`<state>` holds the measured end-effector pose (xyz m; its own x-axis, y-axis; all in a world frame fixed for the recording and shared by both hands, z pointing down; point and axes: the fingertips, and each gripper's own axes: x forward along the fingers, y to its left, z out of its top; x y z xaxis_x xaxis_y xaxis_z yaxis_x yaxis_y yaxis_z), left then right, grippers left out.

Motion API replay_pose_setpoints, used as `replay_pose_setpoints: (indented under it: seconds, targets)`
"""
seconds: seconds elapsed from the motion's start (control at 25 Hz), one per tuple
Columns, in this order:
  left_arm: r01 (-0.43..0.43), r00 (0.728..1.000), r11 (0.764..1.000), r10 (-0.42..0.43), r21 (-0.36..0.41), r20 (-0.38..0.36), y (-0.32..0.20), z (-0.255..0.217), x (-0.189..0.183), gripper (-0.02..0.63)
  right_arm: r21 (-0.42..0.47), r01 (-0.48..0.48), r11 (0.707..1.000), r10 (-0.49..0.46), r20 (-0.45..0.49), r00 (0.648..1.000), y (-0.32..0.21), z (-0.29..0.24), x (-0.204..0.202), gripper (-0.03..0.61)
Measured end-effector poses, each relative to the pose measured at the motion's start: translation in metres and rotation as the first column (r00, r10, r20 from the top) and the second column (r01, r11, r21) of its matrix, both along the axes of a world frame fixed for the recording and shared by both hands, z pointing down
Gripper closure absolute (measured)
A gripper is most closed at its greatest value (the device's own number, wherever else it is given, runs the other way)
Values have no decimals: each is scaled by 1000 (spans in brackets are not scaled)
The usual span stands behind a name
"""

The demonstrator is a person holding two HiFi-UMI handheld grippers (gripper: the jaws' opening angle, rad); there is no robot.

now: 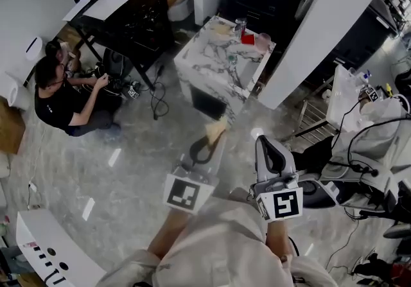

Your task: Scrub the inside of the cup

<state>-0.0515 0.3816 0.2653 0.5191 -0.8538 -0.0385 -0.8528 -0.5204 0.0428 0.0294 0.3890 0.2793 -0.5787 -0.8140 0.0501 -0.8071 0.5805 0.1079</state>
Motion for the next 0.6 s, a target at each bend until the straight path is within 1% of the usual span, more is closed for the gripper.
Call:
replay_pose_setpoints:
  seconds: [0.16, 0.32, 0.6]
  targets:
    - [-13, 1000, 1000, 13, 3, -3, -12, 1, -16, 586, 3, -10, 1000, 10, -19, 1000, -13, 1, -18, 581]
    - [-6, 1000, 1000, 6, -3, -6, -35, 4, -30, 586, 12, -18, 1000, 19, -27, 999, -36, 0, -27, 581]
    - [6, 1000, 1000, -6, 5, 12, -79, 13, -31, 586, 2, -17, 1000, 18, -21, 1000, -81, 11, -25, 581]
